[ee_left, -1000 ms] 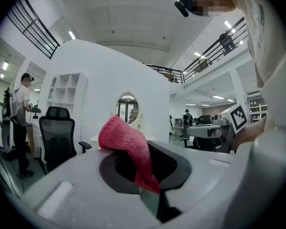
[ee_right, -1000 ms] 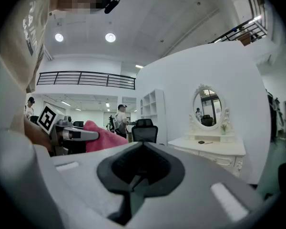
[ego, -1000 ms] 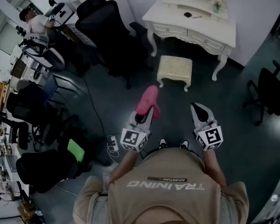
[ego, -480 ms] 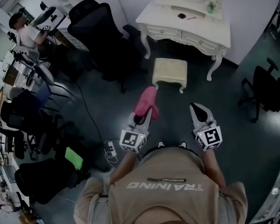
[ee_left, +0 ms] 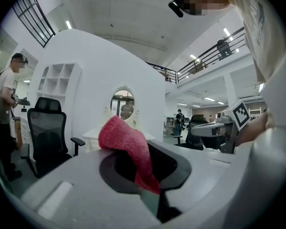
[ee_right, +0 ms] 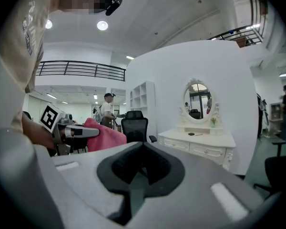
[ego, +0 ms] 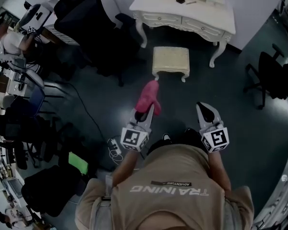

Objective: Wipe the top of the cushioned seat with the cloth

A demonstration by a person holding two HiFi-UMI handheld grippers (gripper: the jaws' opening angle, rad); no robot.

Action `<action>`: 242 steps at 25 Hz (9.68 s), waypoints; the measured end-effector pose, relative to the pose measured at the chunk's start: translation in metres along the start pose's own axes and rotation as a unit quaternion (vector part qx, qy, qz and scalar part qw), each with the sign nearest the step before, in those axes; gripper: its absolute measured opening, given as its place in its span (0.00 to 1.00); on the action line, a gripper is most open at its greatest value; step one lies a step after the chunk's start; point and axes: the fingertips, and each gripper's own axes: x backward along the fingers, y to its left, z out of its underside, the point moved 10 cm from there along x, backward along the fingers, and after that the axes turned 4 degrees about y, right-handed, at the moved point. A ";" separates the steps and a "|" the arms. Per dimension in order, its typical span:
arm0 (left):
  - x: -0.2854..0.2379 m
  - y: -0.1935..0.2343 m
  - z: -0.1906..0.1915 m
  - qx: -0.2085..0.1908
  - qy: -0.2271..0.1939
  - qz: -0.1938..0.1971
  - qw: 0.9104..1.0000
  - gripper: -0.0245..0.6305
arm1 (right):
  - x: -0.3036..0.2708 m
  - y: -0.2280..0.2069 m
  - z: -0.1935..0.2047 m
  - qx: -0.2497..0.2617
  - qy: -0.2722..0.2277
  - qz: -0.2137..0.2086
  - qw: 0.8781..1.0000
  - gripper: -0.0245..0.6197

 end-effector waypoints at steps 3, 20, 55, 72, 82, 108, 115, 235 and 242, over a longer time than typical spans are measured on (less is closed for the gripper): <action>-0.011 0.011 0.004 0.007 0.011 -0.007 1.000 0.10 | -0.010 -0.010 0.000 -0.005 0.013 0.003 1.000 0.05; -0.172 0.027 -0.055 -0.011 0.017 -0.063 0.998 0.10 | -0.118 -0.172 -0.021 -0.012 -0.018 -0.065 0.998 0.05; -0.269 0.089 -0.059 0.009 0.020 -0.082 0.996 0.10 | -0.246 -0.232 -0.037 0.016 0.019 -0.122 0.992 0.05; -0.263 0.216 -0.054 0.020 0.002 0.012 1.000 0.10 | -0.317 -0.159 -0.074 0.016 0.029 -0.030 0.999 0.05; -0.285 0.253 -0.042 0.036 0.007 0.009 0.999 0.10 | -0.344 -0.170 -0.084 0.025 0.046 -0.012 0.999 0.05; -0.464 0.198 -0.095 0.031 0.056 -0.008 0.998 0.10 | -0.404 -0.364 -0.058 0.031 0.049 -0.084 0.995 0.05; -0.513 0.175 -0.100 0.051 0.066 0.004 0.997 0.10 | -0.406 -0.406 -0.039 0.002 0.049 -0.087 0.995 0.05; -0.810 0.327 0.447 0.084 0.400 -0.030 0.912 0.10 | -0.598 -0.476 0.376 -0.219 0.253 -0.102 0.937 0.05; -0.829 0.292 0.447 0.075 0.406 -0.008 0.911 0.10 | -0.578 -0.496 0.386 -0.222 0.261 -0.101 0.934 0.05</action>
